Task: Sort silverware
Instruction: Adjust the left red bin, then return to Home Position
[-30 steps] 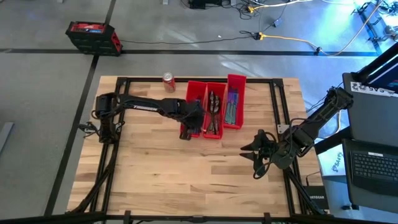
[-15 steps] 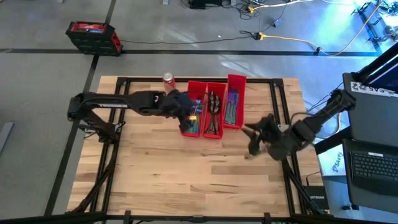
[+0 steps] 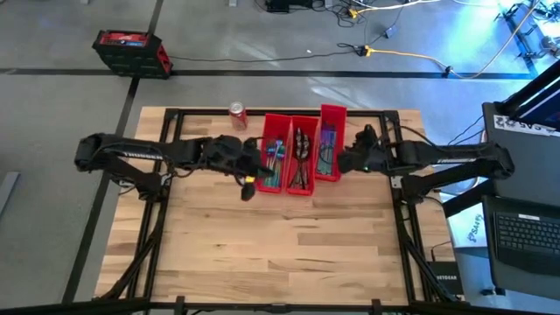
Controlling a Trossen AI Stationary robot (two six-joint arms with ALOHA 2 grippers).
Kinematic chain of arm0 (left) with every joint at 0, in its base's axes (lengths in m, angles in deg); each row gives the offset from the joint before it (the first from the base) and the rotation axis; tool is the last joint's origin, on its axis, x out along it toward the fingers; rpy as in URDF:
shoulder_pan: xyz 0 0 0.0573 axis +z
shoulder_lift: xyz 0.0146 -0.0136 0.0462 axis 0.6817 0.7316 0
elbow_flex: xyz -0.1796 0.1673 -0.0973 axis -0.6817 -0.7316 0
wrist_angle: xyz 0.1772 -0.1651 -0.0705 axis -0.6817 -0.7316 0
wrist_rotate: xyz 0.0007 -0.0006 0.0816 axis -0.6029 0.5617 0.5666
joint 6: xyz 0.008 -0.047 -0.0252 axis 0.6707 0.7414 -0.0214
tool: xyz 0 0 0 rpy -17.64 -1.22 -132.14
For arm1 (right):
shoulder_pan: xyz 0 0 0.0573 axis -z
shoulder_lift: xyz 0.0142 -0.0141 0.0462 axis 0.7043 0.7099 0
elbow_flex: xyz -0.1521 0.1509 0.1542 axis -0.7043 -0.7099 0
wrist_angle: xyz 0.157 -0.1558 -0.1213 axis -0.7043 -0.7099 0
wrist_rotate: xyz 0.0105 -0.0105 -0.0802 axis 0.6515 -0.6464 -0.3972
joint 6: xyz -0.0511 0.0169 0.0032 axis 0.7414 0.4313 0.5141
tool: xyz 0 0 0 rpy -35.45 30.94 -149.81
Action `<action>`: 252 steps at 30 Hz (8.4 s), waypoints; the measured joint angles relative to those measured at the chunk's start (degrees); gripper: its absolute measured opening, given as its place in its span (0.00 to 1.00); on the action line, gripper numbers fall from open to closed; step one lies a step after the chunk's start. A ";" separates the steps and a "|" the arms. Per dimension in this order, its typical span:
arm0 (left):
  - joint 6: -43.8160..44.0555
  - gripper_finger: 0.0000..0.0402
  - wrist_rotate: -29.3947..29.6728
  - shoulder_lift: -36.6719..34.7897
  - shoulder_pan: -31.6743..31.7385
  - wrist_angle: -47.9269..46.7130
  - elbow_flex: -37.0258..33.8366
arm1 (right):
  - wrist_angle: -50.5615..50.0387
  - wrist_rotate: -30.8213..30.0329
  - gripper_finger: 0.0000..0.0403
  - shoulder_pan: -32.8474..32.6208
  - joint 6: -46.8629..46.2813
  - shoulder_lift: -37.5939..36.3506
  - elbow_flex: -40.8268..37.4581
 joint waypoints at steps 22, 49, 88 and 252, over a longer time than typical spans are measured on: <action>-8.40 0.00 -12.21 -24.80 9.91 14.27 -24.44 | 11.60 0.58 0.67 15.26 -12.19 21.66 -1.90; -15.31 0.00 -15.43 -23.23 15.20 11.28 -24.47 | 6.59 4.80 0.20 15.39 -18.59 30.53 -1.90; -15.90 0.00 -15.04 -23.17 19.86 11.19 -24.47 | 2.42 8.04 0.00 5.25 -33.40 26.98 -1.99; 3.59 0.00 -29.67 -75.95 22.19 8.83 -53.65 | 59.03 35.45 0.00 -8.54 35.91 -57.74 -52.43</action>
